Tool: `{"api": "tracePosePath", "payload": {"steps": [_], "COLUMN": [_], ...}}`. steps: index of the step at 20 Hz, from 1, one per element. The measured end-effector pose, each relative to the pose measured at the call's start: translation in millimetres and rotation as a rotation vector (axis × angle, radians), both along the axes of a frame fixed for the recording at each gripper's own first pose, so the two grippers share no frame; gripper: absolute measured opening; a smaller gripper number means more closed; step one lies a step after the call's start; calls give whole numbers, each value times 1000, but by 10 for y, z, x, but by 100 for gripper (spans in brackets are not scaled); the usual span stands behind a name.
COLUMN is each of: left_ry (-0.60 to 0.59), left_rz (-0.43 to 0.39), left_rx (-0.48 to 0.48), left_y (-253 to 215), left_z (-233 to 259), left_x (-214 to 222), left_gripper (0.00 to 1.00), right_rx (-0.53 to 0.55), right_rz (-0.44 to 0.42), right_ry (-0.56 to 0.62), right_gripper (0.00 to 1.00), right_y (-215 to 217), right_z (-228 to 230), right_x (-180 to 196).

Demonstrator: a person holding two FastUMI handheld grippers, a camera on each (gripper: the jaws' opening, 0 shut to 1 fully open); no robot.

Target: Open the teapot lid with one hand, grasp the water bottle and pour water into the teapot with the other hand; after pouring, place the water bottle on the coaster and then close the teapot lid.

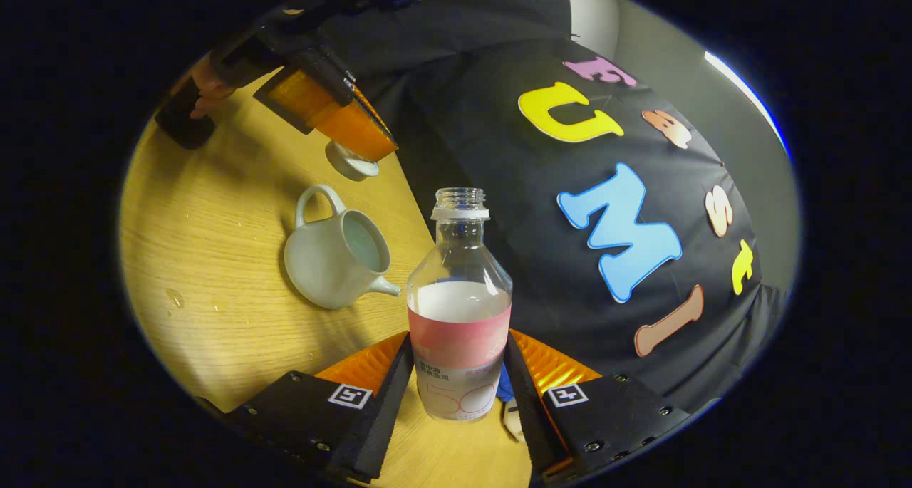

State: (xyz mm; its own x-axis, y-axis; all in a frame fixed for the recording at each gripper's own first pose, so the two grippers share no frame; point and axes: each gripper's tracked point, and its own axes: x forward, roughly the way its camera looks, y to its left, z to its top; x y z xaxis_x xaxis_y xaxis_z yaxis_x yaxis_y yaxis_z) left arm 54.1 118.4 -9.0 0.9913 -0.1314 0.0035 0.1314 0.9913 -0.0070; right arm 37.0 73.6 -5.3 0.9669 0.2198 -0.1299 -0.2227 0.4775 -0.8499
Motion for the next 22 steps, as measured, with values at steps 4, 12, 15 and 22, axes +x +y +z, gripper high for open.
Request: {"api": "tracePosePath", "payload": {"steps": [4, 12, 15, 22], "left_ry": [0, -1, -1, -1], "left_rz": [0, 0, 3, 5], "left_rx": [0, 0, 0, 1], "left_y": [-1, 0, 1, 2], "left_z": [3, -3, -2, 1], "left_x": [5, 1, 9, 10], "left_gripper": [14, 12, 12, 14], "right_rx": [158, 584, 744, 892], "right_rz": [-41, -131, -144, -197], "right_ry": [57, 108, 114, 31], "right_gripper": [75, 75, 74, 74], "right_y": [-75, -345, -405, -569], "right_z": [20, 168, 201, 306], "right_x": [-12, 180, 299, 715]}}
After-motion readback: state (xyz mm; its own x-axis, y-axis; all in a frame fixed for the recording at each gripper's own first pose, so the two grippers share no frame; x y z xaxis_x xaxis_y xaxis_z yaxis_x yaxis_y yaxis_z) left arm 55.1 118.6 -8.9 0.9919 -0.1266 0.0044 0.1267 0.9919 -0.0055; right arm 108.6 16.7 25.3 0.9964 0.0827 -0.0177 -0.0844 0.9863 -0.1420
